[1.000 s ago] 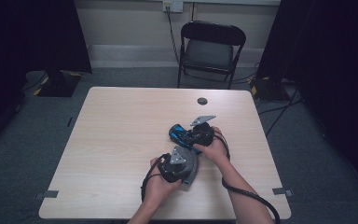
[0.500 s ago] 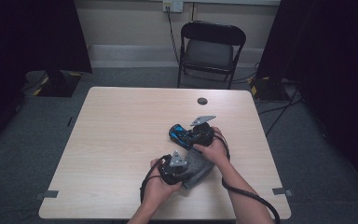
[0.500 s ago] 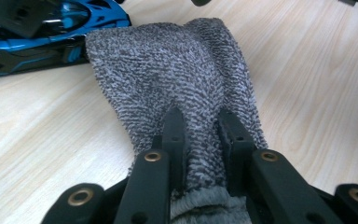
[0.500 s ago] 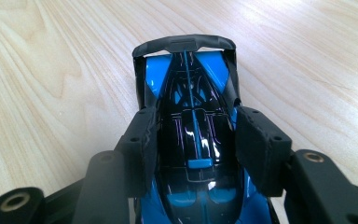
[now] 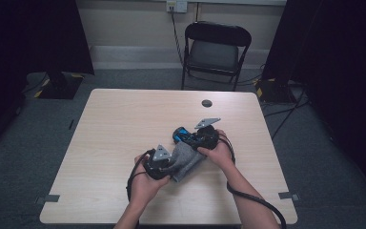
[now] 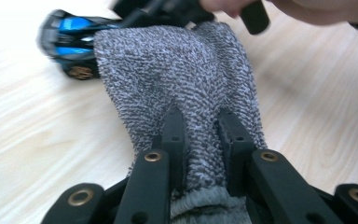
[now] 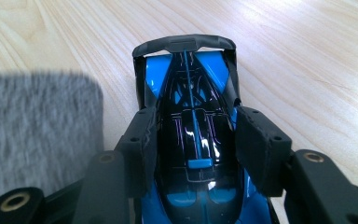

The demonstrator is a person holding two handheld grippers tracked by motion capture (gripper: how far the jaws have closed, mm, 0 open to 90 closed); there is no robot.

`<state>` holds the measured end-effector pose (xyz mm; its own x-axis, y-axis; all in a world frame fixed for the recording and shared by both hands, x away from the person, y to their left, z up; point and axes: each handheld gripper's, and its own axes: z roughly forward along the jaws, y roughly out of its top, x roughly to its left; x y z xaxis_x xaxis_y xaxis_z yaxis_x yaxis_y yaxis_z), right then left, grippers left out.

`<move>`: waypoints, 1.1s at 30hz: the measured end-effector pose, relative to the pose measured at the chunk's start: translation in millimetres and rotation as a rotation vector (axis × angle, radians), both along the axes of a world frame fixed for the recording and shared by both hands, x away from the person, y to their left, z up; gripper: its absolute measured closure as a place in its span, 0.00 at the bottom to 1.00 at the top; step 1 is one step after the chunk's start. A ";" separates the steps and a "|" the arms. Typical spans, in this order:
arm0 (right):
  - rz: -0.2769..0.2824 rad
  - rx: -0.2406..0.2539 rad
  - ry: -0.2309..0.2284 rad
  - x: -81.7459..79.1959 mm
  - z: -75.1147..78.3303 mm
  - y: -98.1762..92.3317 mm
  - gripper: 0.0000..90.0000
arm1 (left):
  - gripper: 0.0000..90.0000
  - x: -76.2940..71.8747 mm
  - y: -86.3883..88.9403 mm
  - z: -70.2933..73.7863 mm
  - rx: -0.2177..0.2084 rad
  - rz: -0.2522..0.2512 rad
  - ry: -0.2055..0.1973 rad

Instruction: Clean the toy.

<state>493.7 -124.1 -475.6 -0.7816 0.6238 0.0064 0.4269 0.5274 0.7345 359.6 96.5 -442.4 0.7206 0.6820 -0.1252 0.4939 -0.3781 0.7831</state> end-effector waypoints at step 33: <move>0.001 0.002 -0.001 0.0 -0.2 -0.3 0.55 | 0.84 55.9 57.5 -20.3 0.040 0.334 -0.013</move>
<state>493.7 -124.3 -475.8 -0.7820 0.6232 0.0074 0.4261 0.5259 0.7361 415.5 154.0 -462.7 0.4575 0.8851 -0.0854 0.5856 -0.2276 0.7780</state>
